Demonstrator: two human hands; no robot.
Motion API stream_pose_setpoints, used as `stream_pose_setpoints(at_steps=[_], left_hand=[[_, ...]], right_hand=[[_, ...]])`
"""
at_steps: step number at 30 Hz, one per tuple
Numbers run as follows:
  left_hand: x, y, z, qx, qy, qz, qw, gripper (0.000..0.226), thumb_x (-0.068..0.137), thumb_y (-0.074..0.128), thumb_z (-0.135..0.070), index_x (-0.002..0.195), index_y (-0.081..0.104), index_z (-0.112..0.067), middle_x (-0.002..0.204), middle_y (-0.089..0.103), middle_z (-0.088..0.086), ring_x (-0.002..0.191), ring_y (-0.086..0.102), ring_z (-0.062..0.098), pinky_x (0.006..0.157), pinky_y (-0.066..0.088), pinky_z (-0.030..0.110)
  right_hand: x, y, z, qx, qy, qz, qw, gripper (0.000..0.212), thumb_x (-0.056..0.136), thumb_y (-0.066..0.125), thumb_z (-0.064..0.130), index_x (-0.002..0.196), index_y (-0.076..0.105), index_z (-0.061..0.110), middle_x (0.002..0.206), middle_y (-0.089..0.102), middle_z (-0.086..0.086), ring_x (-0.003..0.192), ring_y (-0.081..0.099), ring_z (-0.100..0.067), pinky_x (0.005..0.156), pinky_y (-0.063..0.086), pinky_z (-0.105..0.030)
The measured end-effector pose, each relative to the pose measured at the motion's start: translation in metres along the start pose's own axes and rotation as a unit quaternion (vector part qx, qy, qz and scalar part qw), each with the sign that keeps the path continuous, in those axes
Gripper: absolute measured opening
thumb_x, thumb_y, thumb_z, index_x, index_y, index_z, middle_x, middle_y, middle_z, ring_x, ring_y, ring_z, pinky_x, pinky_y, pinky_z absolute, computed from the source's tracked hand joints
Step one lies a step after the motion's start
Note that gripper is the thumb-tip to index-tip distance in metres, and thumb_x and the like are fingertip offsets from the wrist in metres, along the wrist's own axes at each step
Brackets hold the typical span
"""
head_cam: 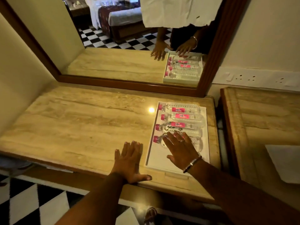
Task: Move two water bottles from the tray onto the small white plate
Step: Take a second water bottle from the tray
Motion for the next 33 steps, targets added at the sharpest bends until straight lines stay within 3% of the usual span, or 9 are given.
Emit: stream_pose_setpoints(at_steps=[2, 5, 12, 15, 18, 20, 23, 26, 33], left_hand=[[0.011, 0.007, -0.001, 0.001, 0.018, 0.005, 1.0, 0.145, 0.054, 0.038, -0.108, 0.149, -0.036, -0.027, 0.159, -0.039, 0.006, 0.141, -0.04, 0.036, 0.113, -0.016, 0.073], [0.025, 0.016, -0.008, 0.03, 0.052, -0.002, 0.998, 0.148, 0.051, 0.027, -0.111, 0.147, -0.038, -0.019, 0.159, -0.039, 0.008, 0.142, -0.041, 0.035, 0.108, -0.024, 0.075], [0.03, 0.022, -0.009, 0.033, 0.082, -0.032, 0.996, 0.15, 0.052, 0.021, -0.113, 0.159, 0.001, -0.009, 0.168, -0.008, 0.015, 0.152, -0.018, 0.034, 0.11, -0.016, 0.078], [0.031, 0.024, -0.009, 0.02, 0.085, -0.034, 0.996, 0.149, 0.053, 0.025, -0.113, 0.159, 0.004, -0.009, 0.168, -0.002, 0.016, 0.153, -0.011, 0.036, 0.111, -0.011, 0.08], [0.031, 0.025, -0.01, 0.014, 0.091, -0.032, 0.995, 0.149, 0.054, 0.025, -0.112, 0.159, 0.006, -0.008, 0.168, 0.0, 0.016, 0.154, -0.008, 0.036, 0.111, -0.01, 0.08], [0.03, 0.026, -0.009, 0.021, 0.089, -0.031, 0.995, 0.15, 0.053, 0.023, -0.113, 0.159, 0.001, -0.008, 0.168, -0.007, 0.014, 0.153, -0.013, 0.035, 0.111, -0.012, 0.079], [0.031, 0.026, -0.006, 0.036, 0.083, -0.038, 0.995, 0.15, 0.052, 0.02, -0.113, 0.157, -0.011, -0.01, 0.167, -0.018, 0.011, 0.151, -0.024, 0.032, 0.11, -0.019, 0.077], [0.033, 0.026, -0.001, 0.038, 0.072, -0.034, 0.996, 0.151, 0.051, 0.02, -0.114, 0.156, -0.015, -0.011, 0.165, -0.023, 0.01, 0.149, -0.028, 0.032, 0.109, -0.022, 0.075], [0.031, 0.02, -0.009, 0.041, 0.074, -0.023, 0.996, 0.15, 0.053, 0.022, -0.113, 0.157, -0.013, -0.012, 0.165, -0.023, 0.01, 0.149, -0.027, 0.031, 0.11, -0.022, 0.074]], right_hand=[[0.015, 0.004, 0.01, -0.024, -0.004, 0.012, 1.0, 0.085, 0.074, 0.073, 0.046, 0.144, 0.034, 0.018, 0.15, 0.04, -0.013, 0.133, 0.041, -0.037, 0.108, 0.028, -0.057], [0.035, -0.002, 0.023, -0.034, -0.024, -0.004, 0.999, 0.081, 0.061, 0.083, 0.041, 0.131, 0.051, 0.015, 0.129, 0.06, -0.014, 0.108, 0.061, -0.038, 0.088, 0.046, -0.051], [0.069, -0.032, 0.04, -0.031, -0.012, -0.106, 0.994, 0.029, 0.069, 0.075, 0.012, 0.097, 0.07, 0.014, 0.065, 0.067, -0.003, 0.068, 0.067, -0.03, 0.071, 0.049, -0.038], [0.063, -0.058, 0.028, 0.02, 0.017, -0.142, 0.99, 0.035, 0.069, 0.077, 0.017, 0.104, 0.069, 0.015, 0.065, 0.068, -0.003, 0.065, 0.067, -0.028, 0.072, 0.048, -0.036], [0.028, -0.107, -0.023, 0.107, 0.113, -0.254, 0.955, 0.045, 0.075, 0.073, 0.033, 0.116, 0.063, 0.016, 0.075, 0.07, -0.002, 0.071, 0.066, -0.026, 0.076, 0.048, -0.04], [-0.008, -0.129, -0.061, 0.144, 0.169, -0.301, 0.928, 0.058, 0.075, 0.076, 0.043, 0.122, 0.055, 0.016, 0.077, 0.07, 0.0, 0.073, 0.066, -0.025, 0.077, 0.05, -0.043], [-0.053, -0.135, -0.097, 0.17, 0.261, -0.295, 0.903, 0.08, 0.063, 0.079, 0.056, 0.124, 0.052, 0.013, 0.082, 0.072, -0.005, 0.074, 0.067, -0.03, 0.076, 0.051, -0.051], [-0.064, -0.126, -0.1, 0.194, 0.273, -0.293, 0.896, 0.078, 0.063, 0.077, 0.056, 0.122, 0.055, 0.011, 0.08, 0.071, -0.007, 0.072, 0.067, -0.029, 0.071, 0.053, -0.054], [-0.072, -0.116, -0.096, 0.235, 0.256, -0.306, 0.886, 0.071, 0.068, 0.071, 0.059, 0.122, 0.054, 0.015, 0.084, 0.069, -0.004, 0.075, 0.066, -0.023, 0.071, 0.054, -0.038]])
Point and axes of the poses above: each hand's wrist, its own x-axis towards the middle knuckle, its own y-axis out of the palm, z = x × y, the point moved 10 cm from there along x, towards the middle knuckle
